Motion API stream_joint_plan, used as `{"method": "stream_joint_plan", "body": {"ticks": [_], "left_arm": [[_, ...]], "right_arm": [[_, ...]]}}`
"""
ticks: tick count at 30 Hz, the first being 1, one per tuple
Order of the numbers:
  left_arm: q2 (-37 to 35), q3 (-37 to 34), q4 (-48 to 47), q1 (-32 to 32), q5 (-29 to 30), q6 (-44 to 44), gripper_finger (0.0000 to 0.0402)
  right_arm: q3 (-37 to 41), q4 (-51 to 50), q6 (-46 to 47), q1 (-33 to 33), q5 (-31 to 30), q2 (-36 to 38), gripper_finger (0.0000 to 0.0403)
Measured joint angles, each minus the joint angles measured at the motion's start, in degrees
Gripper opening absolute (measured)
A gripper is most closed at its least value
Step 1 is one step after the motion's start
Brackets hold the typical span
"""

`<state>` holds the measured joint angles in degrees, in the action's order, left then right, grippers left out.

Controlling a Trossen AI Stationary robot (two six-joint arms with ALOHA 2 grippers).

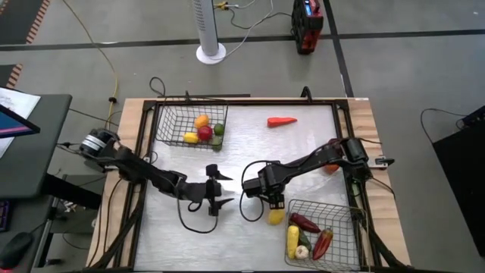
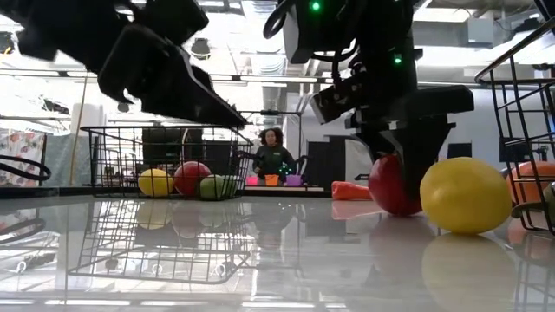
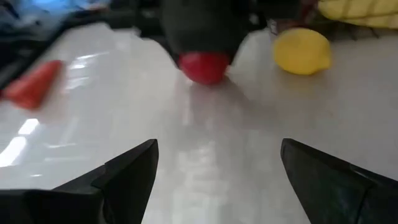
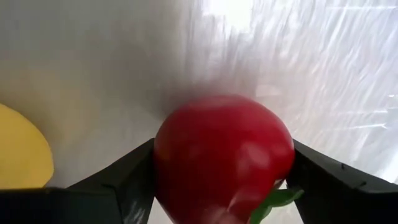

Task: Sort produce into baskets
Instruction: Put the tomato into the black wire basket

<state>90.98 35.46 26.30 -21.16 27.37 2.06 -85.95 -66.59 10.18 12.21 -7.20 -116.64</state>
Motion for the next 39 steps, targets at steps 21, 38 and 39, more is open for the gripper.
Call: {"method": "stream_joint_plan", "body": {"ticks": [21, 38, 39], "left_arm": [[-20.61, -17.57, 13.04, -1.03, 6.26, -1.35, 0.0327], [-27.22, -20.0, 16.91, -2.83, 18.98, -6.27, 0.0327], [-28.07, -20.0, 16.93, -2.83, 19.82, -6.79, 0.0327]], "right_arm": [[-11.08, 12.29, -14.85, -9.79, -4.9, 0.15, 0.0332], [-16.48, 37.06, -24.25, -18.91, -4.92, 0.2, 0.0334], [-16.48, 38.12, -24.38, -19.29, -4.9, 0.2, 0.0334]]}}
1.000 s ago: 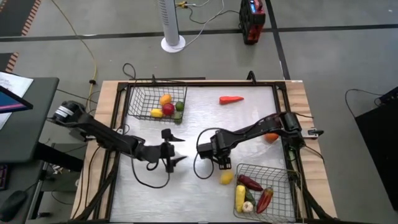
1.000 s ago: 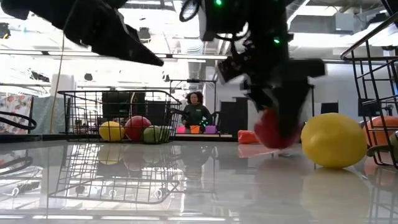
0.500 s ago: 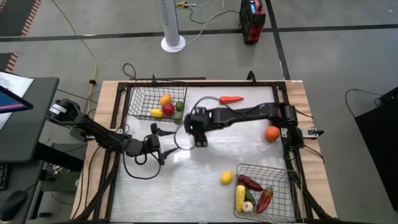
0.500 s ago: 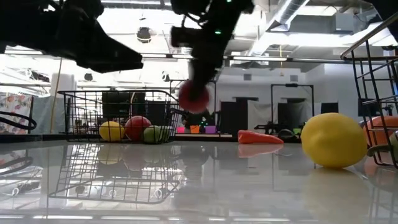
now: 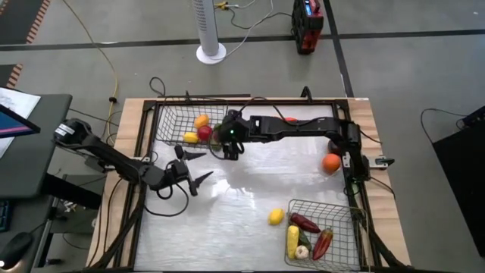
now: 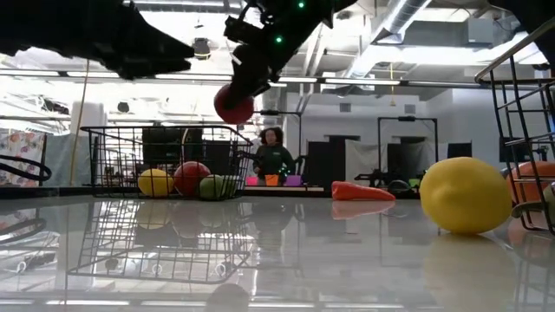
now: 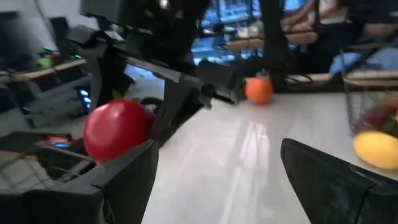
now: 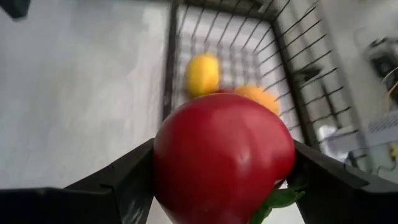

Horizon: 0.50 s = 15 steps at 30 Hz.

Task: Sort produce into baskets
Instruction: Put the tomato into the black wire basket

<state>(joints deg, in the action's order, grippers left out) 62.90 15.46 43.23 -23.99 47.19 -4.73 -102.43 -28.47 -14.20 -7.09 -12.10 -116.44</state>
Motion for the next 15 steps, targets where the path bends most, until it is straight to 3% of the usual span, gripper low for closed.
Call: {"method": "stream_joint_plan", "body": {"ticks": [7, 11, 15], "left_arm": [[-2.59, 0.0, 0.67, 0.64, 8.64, -4.89, 0.0327], [-2.61, 0.0, 1.15, 2.13, 8.55, -5.6, 0.0327], [-2.61, 0.0, 1.27, 3.14, 7.49, -5.51, 0.0327]], "right_arm": [[0.02, 10.73, -1.34, -2.2, 0.77, -0.02, 0.0338], [0.01, 13.61, -3.22, -3.44, 7.37, 0.02, 0.0363], [0.02, 14.04, -2.02, -4.81, 8.89, -0.09, 0.0394]]}}
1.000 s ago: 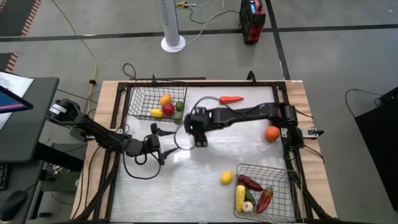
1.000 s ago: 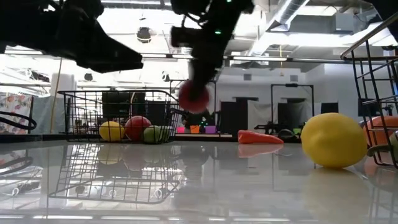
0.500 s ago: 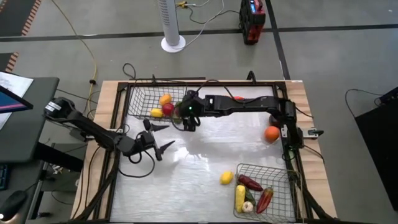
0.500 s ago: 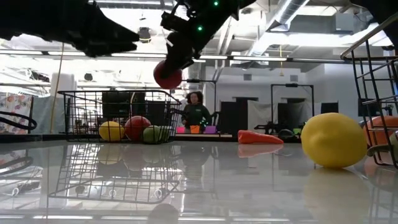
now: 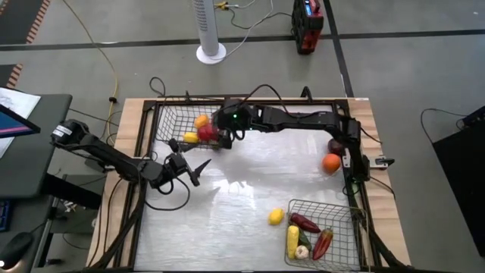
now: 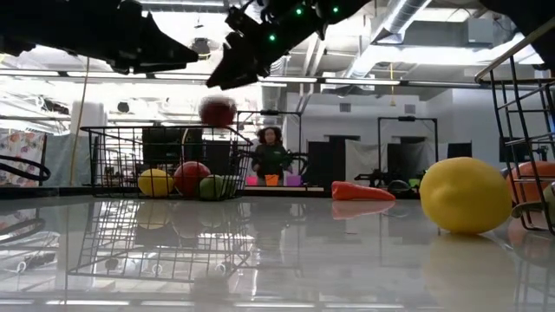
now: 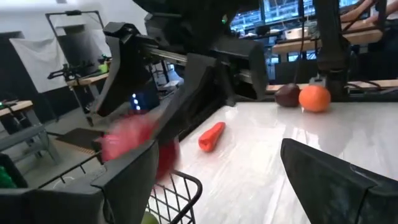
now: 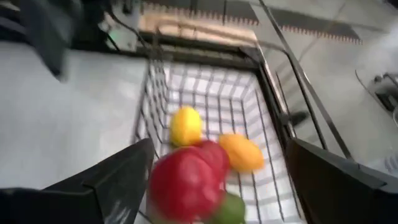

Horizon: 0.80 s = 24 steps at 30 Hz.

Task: Sort produce into baskets
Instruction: Put the tomato into the black wire basket, then put the carrot into the golden wire basket

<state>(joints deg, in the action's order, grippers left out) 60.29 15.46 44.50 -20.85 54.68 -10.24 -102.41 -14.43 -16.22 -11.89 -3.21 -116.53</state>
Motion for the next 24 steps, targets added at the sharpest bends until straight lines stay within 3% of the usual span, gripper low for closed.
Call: {"method": "stream_joint_plan", "body": {"ticks": [6, 9, 13, 17, 20, 24], "left_arm": [[0.0, 0.0, -0.04, 0.12, -0.2, 0.93, 0.0327], [0.02, 0.0, -0.67, 0.28, -2.95, 2.06, 0.0327], [0.03, 0.46, -3.09, 3.6, -12.87, 4.98, 0.0327], [0.22, 7.47, -19.34, 11.61, -24.14, 8.5, 0.0327], [3.16, 13.7, -28.81, 17.89, -32.82, 8.1, 0.0327], [6.08, 17.32, -30.36, 22.57, -39.01, 4.82, 0.0327]], "right_arm": [[0.16, -5.43, 1.42, -2.29, -0.87, 1.89, 0.0387], [0.06, -12.94, 3.17, -4.62, -0.82, 4.52, 0.0386], [0.0, -25.12, 7.75, -8.9, -0.94, 5.84, 0.0382], [0.07, -34.36, 13.26, -10.32, 1.56, 6.26, 0.0377], [1.0, -36.48, 14.07, -8.57, 0.7, 8.04, 0.0373], [8.11, -32.24, 14.54, -7.12, -0.88, 14.73, 0.0365]]}}
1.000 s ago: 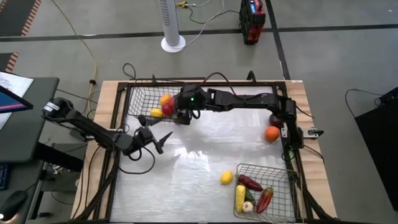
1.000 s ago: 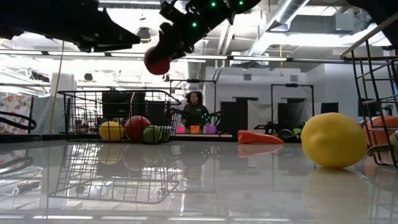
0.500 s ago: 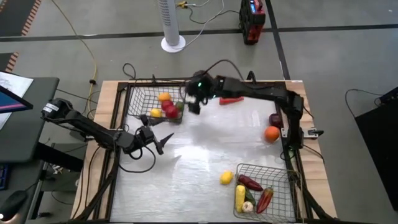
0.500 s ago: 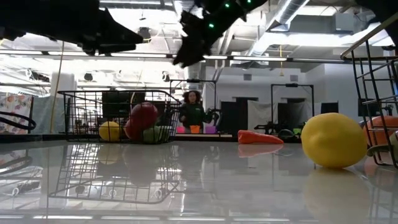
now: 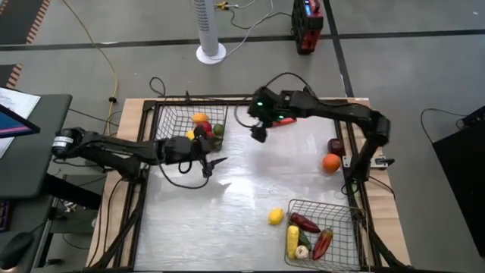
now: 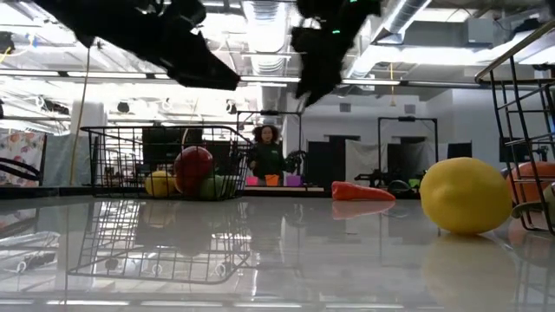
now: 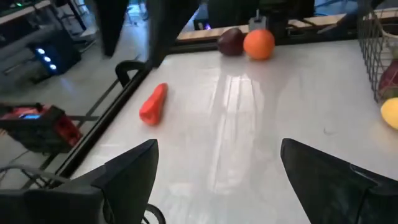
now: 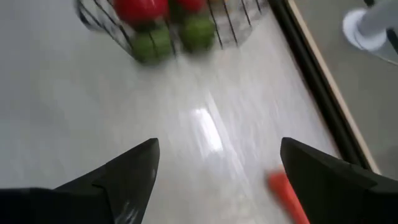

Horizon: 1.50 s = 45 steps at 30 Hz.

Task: Sort produce into baskets
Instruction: Put the carrot into the golden wire basket

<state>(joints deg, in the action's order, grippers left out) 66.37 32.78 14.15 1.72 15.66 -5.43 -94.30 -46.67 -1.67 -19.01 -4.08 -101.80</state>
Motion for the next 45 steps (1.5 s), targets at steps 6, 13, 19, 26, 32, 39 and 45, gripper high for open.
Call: {"method": "stream_joint_plan", "body": {"ticks": [6, 13, 19, 26, 32, 39, 45], "left_arm": [[2.07, 1.31, 3.3, 3.23, -6.23, -0.85, 0.0327], [3.04, 1.37, 6.87, 3.28, -6.19, -0.33, 0.0327], [3.04, 1.37, 6.54, 3.28, -6.53, 0.26, 0.0327], [3.04, 1.37, 5.61, 3.26, -6.89, -1.9, 0.0327], [3.04, 1.37, 2.39, 3.26, -8.24, -2.5, 0.0327], [3.04, 1.35, 0.12, 3.17, -13.13, -2.39, 0.0327], [3.04, 1.35, -0.7, 3.19, -13.66, -2.39, 0.0327]], "right_arm": [[15.81, 3.13, 1.52, -3.31, -0.52, 8.59, 0.0347], [22.22, 3.49, 7.51, -3.9, -4.1, 9.81, 0.0326], [18.54, 0.66, 5.07, -3.49, -6.15, 2.31, 0.0324], [6.93, -6.75, 0.81, -5.63, -6.94, -9.96, 0.0324], [-1.95, -12.76, -0.55, -6.32, -11.51, -17.65, 0.0324], [-5.72, -15.17, 0.53, -7.46, -12.14, -21.36, 0.0324], [-5.73, -17.43, 1.26, -8.4, -12.4, -21.31, 0.0324]]}}
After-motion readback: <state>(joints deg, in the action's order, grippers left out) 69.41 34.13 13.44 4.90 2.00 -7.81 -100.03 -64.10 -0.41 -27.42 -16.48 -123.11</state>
